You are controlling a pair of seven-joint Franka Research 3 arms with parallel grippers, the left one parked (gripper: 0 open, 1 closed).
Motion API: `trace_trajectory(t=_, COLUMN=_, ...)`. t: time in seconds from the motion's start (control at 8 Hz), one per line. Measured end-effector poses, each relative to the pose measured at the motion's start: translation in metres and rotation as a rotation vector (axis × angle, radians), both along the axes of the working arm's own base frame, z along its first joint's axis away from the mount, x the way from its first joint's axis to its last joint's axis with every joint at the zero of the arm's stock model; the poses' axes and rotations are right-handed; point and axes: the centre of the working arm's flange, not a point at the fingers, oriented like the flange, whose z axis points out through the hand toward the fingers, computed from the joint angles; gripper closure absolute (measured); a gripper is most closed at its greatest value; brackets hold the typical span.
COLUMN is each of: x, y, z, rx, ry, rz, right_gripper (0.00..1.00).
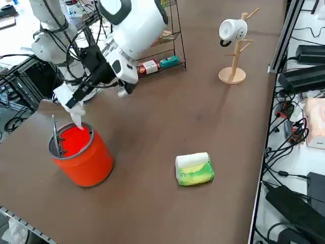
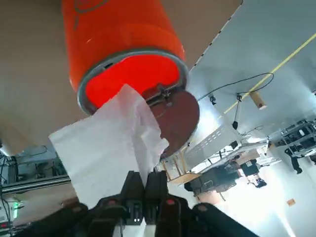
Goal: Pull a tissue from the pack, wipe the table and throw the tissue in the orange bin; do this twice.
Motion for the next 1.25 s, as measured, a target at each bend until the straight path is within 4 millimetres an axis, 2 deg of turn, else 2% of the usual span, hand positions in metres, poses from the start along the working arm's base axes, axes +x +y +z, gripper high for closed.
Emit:
trace_trajectory(t=0.38, x=0.009, y=-0.006, z=-0.041, rx=0.006, ry=0.029, rz=0.04, right_gripper=0.98)
trace_trajectory(t=0.62, x=0.001, y=-0.026, z=-0.07, rx=0.036, ry=0.028, rz=0.065, right_gripper=0.97)
trace_trajectory(t=0.88, x=-0.009, y=-0.047, z=-0.086, rx=0.079, ry=0.022, rz=0.096, right_gripper=0.93)
trace_trajectory(t=1.0, x=-0.014, y=-0.054, z=-0.09, rx=0.098, ry=0.028, rz=0.104, right_gripper=0.87)
trace_trajectory(t=1.12, x=-0.016, y=-0.057, z=-0.092, rx=0.115, ry=0.028, rz=0.104, right_gripper=0.71)
trace_trajectory(t=1.25, x=-0.015, y=-0.055, z=-0.092, rx=0.129, ry=0.024, rz=0.103, right_gripper=0.51)
